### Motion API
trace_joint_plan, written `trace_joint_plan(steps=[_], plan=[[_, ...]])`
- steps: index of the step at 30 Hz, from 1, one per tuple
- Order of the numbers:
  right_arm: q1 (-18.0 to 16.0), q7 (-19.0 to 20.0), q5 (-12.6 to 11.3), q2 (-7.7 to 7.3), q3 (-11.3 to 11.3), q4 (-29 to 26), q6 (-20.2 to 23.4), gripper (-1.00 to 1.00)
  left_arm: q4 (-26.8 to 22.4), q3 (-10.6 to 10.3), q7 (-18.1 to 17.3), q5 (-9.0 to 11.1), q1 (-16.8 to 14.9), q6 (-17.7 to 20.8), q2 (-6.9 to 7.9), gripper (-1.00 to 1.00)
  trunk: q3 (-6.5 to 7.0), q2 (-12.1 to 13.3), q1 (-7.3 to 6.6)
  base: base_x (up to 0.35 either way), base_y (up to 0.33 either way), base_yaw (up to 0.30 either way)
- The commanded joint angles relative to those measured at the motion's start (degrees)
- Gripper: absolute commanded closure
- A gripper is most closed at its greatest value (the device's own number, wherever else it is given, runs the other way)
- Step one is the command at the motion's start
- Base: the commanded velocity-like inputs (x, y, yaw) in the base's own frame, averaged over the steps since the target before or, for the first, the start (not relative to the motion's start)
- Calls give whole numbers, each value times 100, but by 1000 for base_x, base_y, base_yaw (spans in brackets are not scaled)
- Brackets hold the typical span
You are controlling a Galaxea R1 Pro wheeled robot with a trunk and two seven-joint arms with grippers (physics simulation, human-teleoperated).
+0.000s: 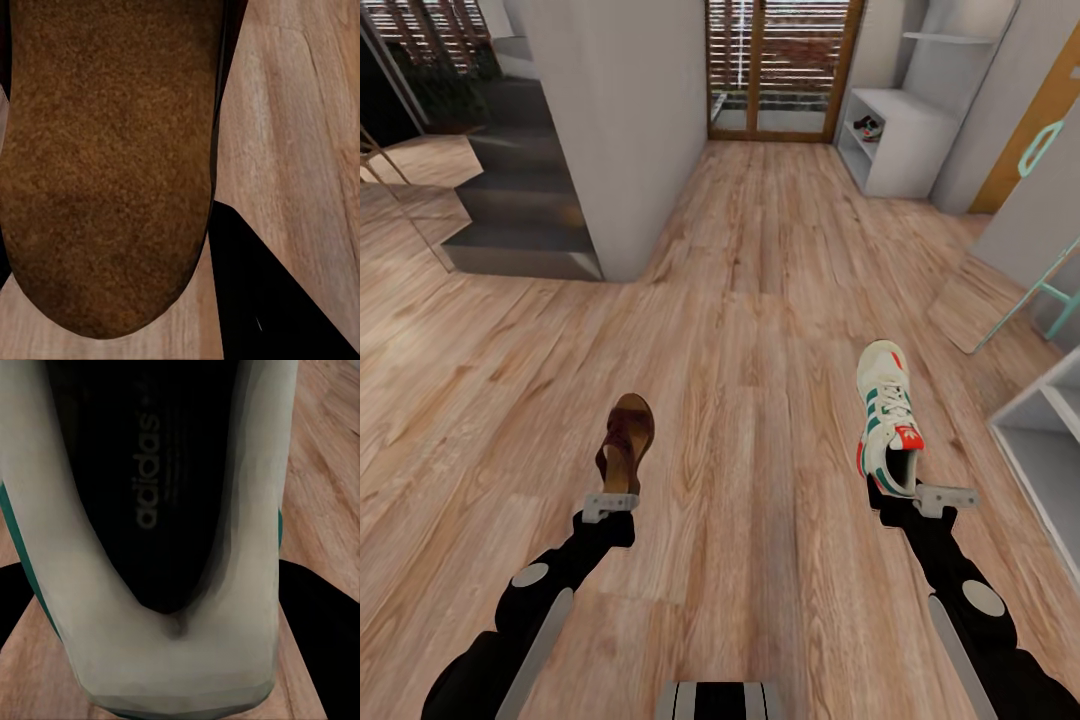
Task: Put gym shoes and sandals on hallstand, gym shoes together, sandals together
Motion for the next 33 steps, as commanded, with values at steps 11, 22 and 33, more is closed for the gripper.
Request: trace_joint_plan(steps=[11, 22, 33], plan=[[-2, -30, -49, -3, 12, -4, 28, 100, -8, -9, -1, 14, -3, 31, 8, 100, -4, -2, 3, 333, 0, 0], [-1, -30, -49, -3, 11, -3, 24, 100, -8, -10, -2, 19, -3, 31, 7, 100, -4, -2, 3, 333, 0, 0], [-2, -30, -49, -3, 10, -3, 25, 100, -8, -10, -3, 19, -3, 31, 9, 100, -4, -2, 3, 333, 0, 0]])
